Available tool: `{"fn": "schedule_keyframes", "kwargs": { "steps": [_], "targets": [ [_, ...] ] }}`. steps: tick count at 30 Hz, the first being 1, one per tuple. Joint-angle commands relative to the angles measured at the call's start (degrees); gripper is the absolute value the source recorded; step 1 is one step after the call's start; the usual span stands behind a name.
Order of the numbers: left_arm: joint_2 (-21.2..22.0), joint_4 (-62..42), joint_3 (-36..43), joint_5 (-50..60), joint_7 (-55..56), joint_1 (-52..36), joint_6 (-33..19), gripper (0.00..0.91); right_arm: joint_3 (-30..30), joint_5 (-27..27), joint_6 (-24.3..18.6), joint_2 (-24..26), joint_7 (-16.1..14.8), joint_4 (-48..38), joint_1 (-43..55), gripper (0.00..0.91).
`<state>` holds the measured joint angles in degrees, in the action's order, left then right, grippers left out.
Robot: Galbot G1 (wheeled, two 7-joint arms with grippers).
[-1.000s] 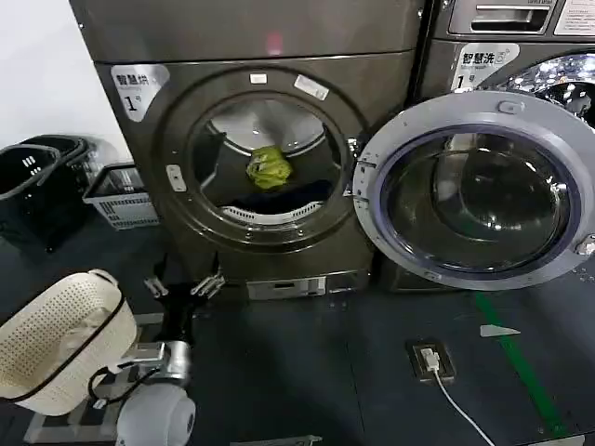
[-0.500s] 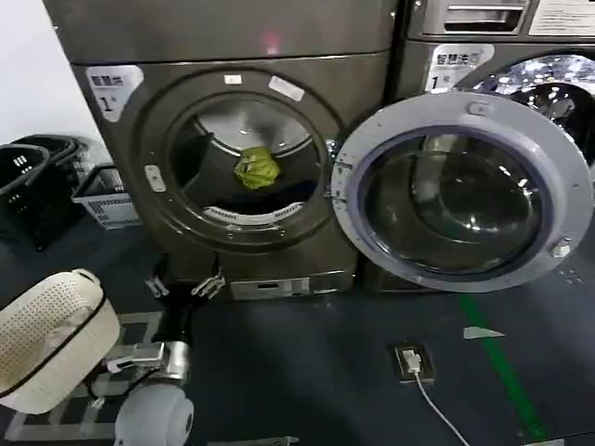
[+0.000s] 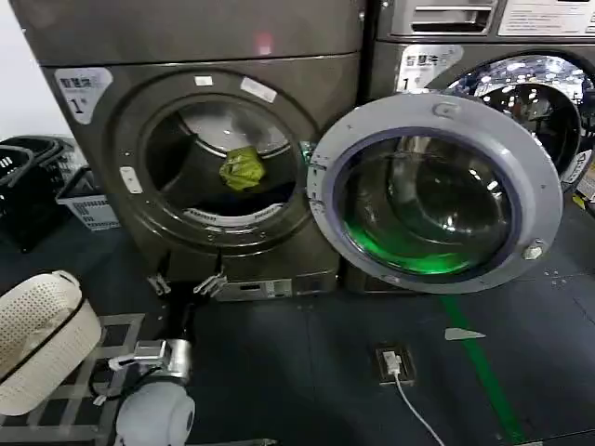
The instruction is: Grasp the clothes from the dryer.
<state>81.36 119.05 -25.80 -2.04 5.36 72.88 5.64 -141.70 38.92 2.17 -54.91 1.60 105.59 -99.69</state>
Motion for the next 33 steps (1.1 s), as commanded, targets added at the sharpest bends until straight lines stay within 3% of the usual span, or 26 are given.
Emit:
{"fn": "schedule_keyframes", "kwargs": {
  "steps": [1, 33],
  "targets": [
    [-0.1, -0.1, -0.2, -0.1, 0.0, -0.2, 0.0, 0.907, 0.0, 0.3, -1.2, 0.0, -0.5, 0.1, -0.1, 0.907],
    [0.3, -0.8, -0.8, -0.3, -1.0, -1.3, 0.2, 0.907, 0.2, 0.0, -1.0, -0.2, 0.3, 0.9, -0.1, 0.907]
  ]
}}
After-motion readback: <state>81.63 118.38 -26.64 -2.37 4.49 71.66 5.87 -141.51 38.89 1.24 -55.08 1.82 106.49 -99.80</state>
